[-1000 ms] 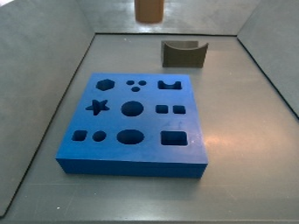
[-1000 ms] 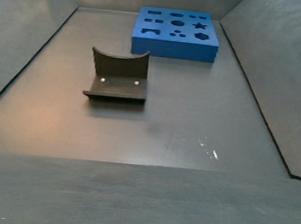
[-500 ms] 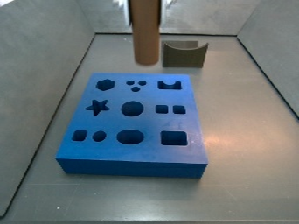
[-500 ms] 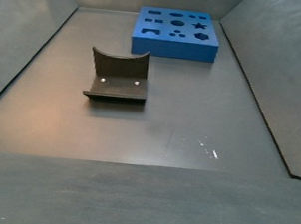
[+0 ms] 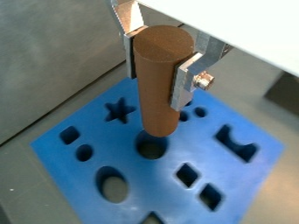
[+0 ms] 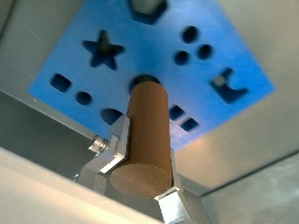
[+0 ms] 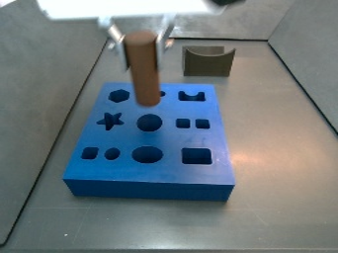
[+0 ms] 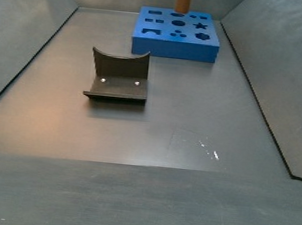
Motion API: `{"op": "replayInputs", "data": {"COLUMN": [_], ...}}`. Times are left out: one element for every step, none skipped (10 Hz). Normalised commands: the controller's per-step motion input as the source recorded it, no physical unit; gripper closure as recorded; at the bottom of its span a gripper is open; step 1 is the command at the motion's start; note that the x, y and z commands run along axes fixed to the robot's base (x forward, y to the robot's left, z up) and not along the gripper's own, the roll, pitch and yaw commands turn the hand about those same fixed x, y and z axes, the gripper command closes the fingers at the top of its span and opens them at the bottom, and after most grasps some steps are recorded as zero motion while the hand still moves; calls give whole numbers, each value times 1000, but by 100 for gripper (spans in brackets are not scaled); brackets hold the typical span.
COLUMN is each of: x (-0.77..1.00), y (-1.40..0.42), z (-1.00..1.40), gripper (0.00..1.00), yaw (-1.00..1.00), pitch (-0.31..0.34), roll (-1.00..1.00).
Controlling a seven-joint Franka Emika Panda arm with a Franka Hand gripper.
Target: Insert the round object.
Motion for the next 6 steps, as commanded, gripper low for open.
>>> {"op": "replayInputs", "data": {"x": [-169, 0, 0, 74, 371, 231], "y": [-217, 0, 0, 0, -11, 0], "z": [-734, -180, -26, -171, -266, -86], "gripper": [100, 100, 100, 100, 100, 100], "yaw": [0, 0, 0, -20, -163, -103], "pitch": [-34, -34, 0, 29, 101, 30], "roll": [86, -66, -4, 14, 10, 1]}}
